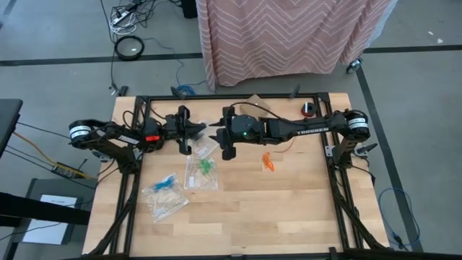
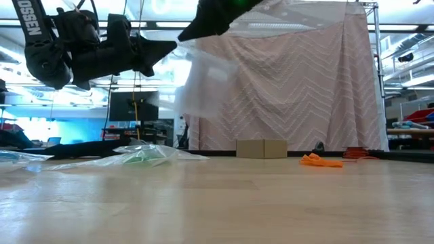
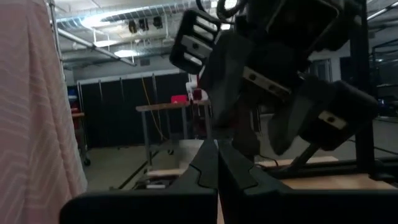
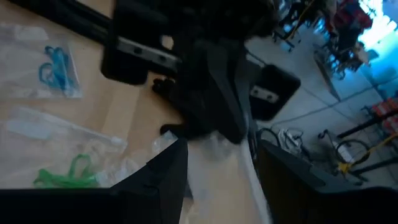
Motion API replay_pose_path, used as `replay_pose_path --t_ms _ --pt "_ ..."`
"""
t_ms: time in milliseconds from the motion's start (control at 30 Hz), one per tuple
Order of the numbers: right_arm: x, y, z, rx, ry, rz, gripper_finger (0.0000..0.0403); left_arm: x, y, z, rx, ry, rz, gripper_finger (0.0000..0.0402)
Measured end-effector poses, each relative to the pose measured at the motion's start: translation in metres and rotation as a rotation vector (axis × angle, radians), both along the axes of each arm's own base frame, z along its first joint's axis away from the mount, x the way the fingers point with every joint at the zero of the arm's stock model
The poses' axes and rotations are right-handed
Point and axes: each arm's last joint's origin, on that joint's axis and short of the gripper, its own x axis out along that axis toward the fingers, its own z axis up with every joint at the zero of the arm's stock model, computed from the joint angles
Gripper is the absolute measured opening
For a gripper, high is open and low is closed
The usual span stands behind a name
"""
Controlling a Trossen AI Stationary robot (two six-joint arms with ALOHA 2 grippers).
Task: Sort rubber bands
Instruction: Open the transparent zip bag
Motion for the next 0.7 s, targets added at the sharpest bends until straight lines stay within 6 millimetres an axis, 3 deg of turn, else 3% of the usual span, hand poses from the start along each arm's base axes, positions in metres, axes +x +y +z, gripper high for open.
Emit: replay_pose_path --t_ms 700 --pt "-0.003 -0.010 -0.008 0.027 0.065 -0.083 0.0177 -0.001 0.000 0.002 0.005 -0.019 0.001 0.0000"
